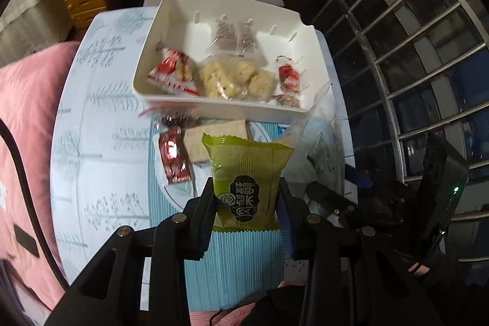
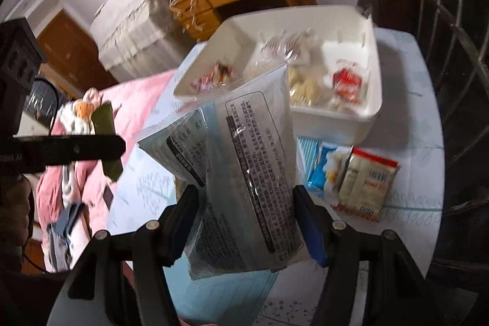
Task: Organize snacks
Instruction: 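Carry the light blue bag with the right gripper over the box while the left carries the pastry packet, then lower both held snacks into the white box and open both grippers, then move the right gripper to the orange-topped bar while the left approaches the brown chocolate packet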
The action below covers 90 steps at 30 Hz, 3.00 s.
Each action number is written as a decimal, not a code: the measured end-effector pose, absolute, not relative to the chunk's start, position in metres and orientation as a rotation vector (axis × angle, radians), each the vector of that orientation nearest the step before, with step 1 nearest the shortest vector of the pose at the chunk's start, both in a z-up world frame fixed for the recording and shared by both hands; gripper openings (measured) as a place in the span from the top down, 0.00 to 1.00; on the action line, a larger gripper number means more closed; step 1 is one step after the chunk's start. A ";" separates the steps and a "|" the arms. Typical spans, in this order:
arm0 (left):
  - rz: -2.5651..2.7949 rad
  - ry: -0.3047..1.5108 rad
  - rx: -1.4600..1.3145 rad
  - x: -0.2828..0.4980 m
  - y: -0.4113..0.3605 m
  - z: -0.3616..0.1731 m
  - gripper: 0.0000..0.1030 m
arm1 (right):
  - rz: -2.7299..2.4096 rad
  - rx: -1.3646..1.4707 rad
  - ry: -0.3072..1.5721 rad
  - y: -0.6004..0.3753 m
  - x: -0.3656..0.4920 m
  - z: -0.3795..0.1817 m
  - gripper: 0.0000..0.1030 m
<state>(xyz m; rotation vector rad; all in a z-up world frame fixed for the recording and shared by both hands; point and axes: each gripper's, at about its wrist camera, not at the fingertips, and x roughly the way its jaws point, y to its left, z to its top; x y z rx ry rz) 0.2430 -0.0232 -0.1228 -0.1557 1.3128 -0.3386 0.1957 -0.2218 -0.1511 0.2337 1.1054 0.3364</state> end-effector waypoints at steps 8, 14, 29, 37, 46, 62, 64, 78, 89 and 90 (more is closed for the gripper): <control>-0.370 1.302 -0.094 0.286 -0.025 -0.108 0.66 | 0.277 0.264 1.020 -0.234 0.220 -0.122 0.38; -0.376 1.290 -0.089 0.321 -0.019 -0.109 0.66 | 0.222 0.268 0.961 -0.240 0.243 -0.113 0.38; -0.401 1.260 -0.118 0.402 0.006 -0.133 0.64 | 0.058 0.260 0.884 -0.250 0.304 -0.131 0.34; -0.418 1.265 -0.114 0.410 0.003 -0.143 0.22 | -0.025 0.266 0.957 -0.251 0.316 -0.147 0.21; -0.357 1.264 -0.138 0.380 0.010 -0.137 0.22 | -0.014 0.282 0.991 -0.252 0.292 -0.144 0.21; -0.255 1.204 -0.195 0.271 0.027 -0.109 0.21 | 0.009 0.407 1.007 -0.272 0.222 -0.128 0.21; -0.243 1.199 -0.208 0.259 0.029 -0.109 0.21 | 0.020 0.410 1.013 -0.271 0.215 -0.128 0.21; -0.130 1.206 -0.265 0.197 0.047 -0.127 0.21 | -0.001 0.520 1.187 -0.267 0.193 -0.164 0.21; -0.183 1.290 -0.241 0.209 0.058 -0.161 0.21 | -0.186 0.702 1.323 -0.254 0.190 -0.203 0.21; -0.196 1.299 -0.232 0.212 0.060 -0.165 0.21 | -0.206 0.725 1.331 -0.252 0.190 -0.207 0.21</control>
